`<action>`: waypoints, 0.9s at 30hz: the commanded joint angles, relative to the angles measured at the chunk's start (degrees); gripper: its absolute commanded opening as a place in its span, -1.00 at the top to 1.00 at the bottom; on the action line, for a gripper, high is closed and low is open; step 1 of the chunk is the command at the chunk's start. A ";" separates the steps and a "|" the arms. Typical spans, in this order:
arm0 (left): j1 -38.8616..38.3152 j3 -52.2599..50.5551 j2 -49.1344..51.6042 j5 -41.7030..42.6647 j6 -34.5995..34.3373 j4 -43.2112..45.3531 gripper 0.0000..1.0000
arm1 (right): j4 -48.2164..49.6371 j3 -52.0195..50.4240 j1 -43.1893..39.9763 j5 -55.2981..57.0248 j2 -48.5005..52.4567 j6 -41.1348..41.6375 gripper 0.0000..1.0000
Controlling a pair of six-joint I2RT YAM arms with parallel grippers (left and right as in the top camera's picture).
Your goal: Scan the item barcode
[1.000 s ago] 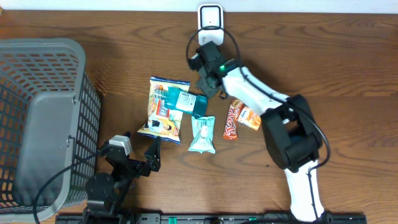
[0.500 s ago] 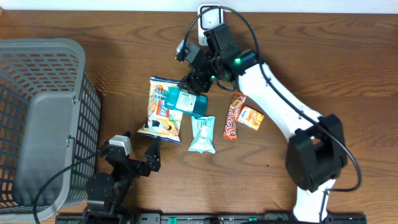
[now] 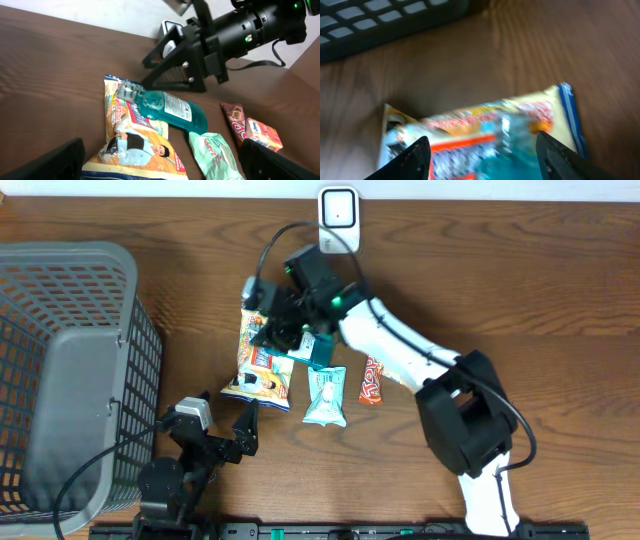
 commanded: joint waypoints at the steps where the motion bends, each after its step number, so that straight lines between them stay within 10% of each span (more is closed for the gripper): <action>1: 0.20 -0.85 -0.04 0.90 1.16 -1.46 -0.96 | 1.05 0.42 2.05 5.49 2.99 -0.79 -0.22; 27: 0.20 -0.85 -0.04 0.90 1.16 -1.46 -0.96 | 5.95 0.44 3.50 15.56 9.53 -0.72 0.14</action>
